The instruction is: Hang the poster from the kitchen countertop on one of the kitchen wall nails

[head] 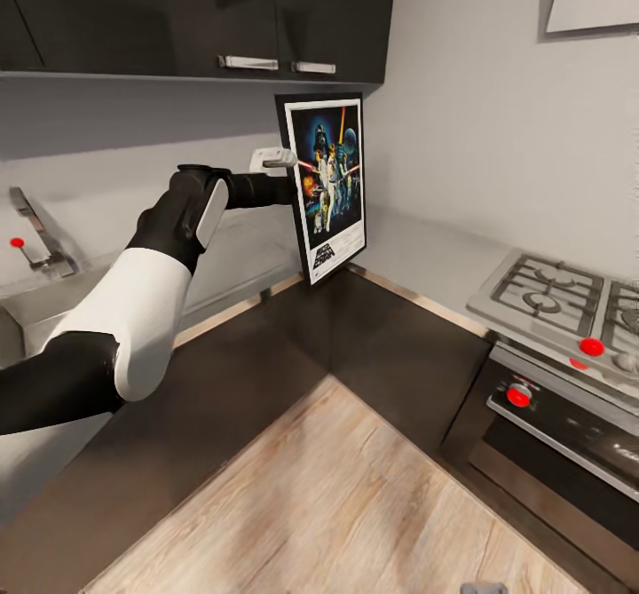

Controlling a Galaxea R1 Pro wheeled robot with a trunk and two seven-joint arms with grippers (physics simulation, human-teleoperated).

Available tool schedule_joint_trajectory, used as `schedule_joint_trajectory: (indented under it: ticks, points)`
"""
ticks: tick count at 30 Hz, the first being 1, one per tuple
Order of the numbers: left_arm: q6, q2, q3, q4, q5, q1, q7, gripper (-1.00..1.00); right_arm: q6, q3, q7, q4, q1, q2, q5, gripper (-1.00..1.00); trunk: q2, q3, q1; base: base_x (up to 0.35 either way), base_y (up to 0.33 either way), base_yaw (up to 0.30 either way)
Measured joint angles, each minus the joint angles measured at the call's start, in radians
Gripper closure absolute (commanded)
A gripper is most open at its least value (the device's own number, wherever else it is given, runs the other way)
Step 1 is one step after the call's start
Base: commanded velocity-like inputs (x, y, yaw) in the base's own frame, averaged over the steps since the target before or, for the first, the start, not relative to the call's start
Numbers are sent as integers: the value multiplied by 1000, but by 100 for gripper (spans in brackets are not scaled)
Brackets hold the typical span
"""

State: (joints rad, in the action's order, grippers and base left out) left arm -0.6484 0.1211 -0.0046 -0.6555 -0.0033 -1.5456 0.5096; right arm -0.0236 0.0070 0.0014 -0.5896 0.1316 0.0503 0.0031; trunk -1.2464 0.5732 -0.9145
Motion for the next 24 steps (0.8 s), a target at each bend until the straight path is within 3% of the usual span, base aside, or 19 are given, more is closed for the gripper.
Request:
schedule_joint_trajectory:
  ticks: [24]
  points:
    - [0,2,-1,-2,0,0,3,100,-1,1,0,-1,-5,0,5,-100,0,0,0,-341,0,0]
